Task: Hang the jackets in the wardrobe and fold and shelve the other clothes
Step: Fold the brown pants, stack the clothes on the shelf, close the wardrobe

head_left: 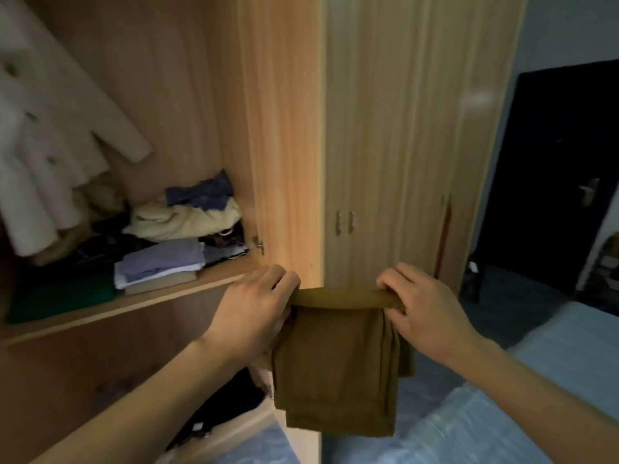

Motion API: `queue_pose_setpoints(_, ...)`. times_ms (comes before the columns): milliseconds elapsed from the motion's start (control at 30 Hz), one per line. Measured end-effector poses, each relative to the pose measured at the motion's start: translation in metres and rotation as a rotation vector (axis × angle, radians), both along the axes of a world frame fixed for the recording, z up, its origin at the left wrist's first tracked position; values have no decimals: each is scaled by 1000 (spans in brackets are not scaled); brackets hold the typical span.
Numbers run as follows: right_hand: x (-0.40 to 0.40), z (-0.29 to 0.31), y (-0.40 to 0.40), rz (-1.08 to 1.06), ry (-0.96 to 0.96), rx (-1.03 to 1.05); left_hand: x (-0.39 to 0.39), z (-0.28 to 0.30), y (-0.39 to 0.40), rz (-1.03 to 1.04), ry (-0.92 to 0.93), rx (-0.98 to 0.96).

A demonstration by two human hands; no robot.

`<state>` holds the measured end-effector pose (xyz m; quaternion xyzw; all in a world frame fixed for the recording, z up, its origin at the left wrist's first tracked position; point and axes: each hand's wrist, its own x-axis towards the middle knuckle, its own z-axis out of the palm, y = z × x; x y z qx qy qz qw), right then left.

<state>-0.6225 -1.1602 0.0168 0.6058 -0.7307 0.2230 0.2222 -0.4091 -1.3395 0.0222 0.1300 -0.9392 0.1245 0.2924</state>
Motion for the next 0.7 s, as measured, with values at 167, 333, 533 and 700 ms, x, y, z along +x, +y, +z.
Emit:
queue_pose_setpoints(167, 69, -4, -100, 184, -30, 20, 99, -3, -61, 136, -19, 4)
queue_pose_setpoints(333, 135, -9, -196, 285, -74, 8, 181, -5, -131, 250, -5, -1)
queue_pose_setpoints(533, 177, -22, -275, 320, -134, 6, 226, -8, -202, 291, -4, 24)
queue_pose_setpoints(700, 172, -23, -329, 334, -109, 44, 225, -29, -251, 264, -34, 81)
